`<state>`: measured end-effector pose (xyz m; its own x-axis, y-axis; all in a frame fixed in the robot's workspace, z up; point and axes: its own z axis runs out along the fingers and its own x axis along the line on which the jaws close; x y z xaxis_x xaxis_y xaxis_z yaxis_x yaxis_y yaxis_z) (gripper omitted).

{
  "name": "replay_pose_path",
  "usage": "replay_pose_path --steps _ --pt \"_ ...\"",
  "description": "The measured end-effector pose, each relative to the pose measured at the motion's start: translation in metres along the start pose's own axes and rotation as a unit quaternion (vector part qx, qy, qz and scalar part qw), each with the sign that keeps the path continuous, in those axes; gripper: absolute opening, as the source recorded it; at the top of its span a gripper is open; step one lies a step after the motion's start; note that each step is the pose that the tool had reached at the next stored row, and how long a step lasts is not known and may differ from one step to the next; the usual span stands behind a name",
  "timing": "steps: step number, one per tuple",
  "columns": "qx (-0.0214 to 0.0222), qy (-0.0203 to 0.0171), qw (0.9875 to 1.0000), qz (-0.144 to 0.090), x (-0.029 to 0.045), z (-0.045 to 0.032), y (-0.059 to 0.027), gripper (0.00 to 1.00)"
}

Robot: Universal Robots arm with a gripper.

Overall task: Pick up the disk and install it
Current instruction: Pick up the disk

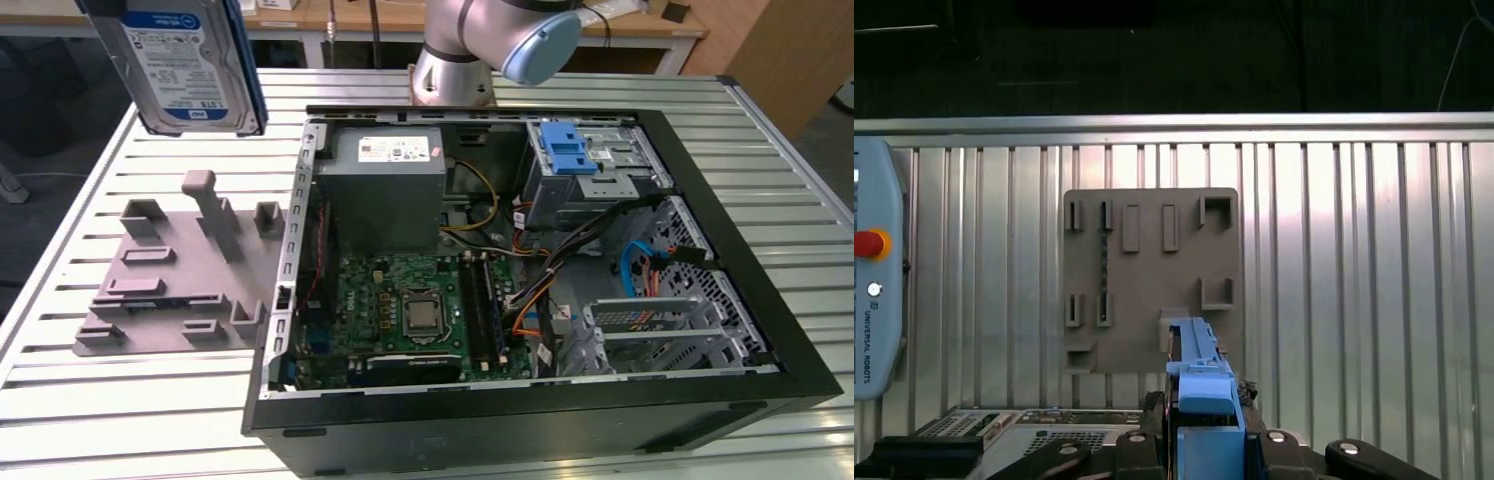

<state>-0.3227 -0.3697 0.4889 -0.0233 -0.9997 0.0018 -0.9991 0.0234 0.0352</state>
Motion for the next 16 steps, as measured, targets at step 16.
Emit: replay_pose_path --steps 16 --pt "0.0000 0.0000 1.0000 0.000 0.0215 0.0000 -0.0016 0.36"
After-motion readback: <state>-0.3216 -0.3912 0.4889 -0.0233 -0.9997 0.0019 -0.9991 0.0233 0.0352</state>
